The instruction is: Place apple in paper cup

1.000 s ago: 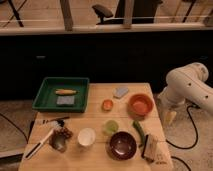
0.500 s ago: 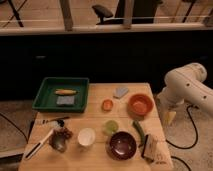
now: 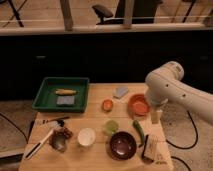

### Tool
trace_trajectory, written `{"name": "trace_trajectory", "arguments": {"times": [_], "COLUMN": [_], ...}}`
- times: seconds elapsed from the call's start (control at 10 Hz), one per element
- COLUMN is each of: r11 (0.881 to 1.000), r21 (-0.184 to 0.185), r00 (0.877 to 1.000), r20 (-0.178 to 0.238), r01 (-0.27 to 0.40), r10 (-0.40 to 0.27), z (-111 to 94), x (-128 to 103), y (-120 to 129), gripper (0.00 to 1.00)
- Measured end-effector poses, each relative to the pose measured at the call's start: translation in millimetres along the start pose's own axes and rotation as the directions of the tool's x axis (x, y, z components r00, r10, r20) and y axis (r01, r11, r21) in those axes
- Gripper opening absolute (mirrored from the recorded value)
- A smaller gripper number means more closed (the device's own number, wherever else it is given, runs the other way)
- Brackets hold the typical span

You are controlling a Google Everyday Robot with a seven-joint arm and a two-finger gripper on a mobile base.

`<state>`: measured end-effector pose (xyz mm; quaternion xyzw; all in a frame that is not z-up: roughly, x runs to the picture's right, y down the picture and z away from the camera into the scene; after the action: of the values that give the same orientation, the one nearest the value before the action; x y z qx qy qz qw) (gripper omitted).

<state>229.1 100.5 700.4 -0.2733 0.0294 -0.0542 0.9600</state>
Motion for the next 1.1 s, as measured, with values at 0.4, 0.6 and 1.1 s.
{"name": "trace_trajectory", "arguments": {"times": [0.4, 0.6, 1.1], "r11": [0.999, 0.999, 0.996], "r21": [0.017, 0.019, 0.037], "r00": [0.999, 0.999, 0.996], "r20": [0.0, 0.004, 0.021], "r01": [0.042, 0.051, 0.083], "r10": [-0.042, -0.051, -0.084], "z": [2, 4, 11], "x": [-30, -32, -51], "y": [-22, -26, -45], "gripper": [0.8, 0.8, 0.8]}}
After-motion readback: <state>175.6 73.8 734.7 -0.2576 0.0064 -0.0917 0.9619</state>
